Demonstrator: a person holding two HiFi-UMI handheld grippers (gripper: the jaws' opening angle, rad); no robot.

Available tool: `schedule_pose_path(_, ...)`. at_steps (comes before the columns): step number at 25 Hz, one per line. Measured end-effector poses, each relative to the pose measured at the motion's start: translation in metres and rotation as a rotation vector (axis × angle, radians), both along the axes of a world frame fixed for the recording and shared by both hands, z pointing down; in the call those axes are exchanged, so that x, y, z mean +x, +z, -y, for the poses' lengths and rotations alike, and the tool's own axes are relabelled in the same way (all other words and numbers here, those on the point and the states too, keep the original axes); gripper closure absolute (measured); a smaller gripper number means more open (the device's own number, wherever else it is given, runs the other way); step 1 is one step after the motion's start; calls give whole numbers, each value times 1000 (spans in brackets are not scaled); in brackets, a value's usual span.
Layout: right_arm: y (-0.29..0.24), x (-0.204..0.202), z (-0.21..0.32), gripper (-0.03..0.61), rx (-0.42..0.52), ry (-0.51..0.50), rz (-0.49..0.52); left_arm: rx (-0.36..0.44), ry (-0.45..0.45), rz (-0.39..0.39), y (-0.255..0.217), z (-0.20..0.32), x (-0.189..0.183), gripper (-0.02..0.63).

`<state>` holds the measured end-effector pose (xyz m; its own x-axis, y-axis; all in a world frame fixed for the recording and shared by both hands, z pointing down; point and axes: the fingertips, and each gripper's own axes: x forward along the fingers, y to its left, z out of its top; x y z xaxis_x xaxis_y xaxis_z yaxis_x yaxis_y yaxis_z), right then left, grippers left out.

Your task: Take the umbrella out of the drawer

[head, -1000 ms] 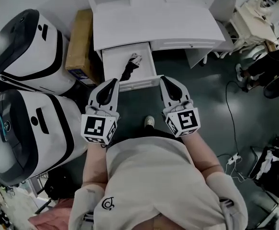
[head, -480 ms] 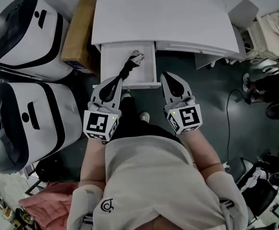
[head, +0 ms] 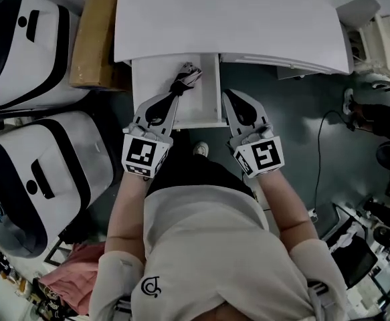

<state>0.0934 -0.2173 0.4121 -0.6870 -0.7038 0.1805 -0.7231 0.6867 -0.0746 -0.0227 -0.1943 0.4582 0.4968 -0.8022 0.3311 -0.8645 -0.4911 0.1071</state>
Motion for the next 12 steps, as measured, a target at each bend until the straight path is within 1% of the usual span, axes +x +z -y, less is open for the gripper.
schedule_pose_path(3, 26, -7, 17, 572, -25, -13, -20, -74, 27, 17, 43, 18, -2, 600)
schedule_pose_path(9, 75, -13, 43, 572, -100, -11, -46, -268, 98, 116, 130, 38, -5, 592)
schedule_pose_path(10, 82, -14, 46, 571, -111, -9, -50, -300, 106, 125, 143, 40, -5, 578)
schedule_pose_path(12, 95, -14, 50, 571, -132, -3, -59, -369, 127, 135, 167, 43, -4, 528)
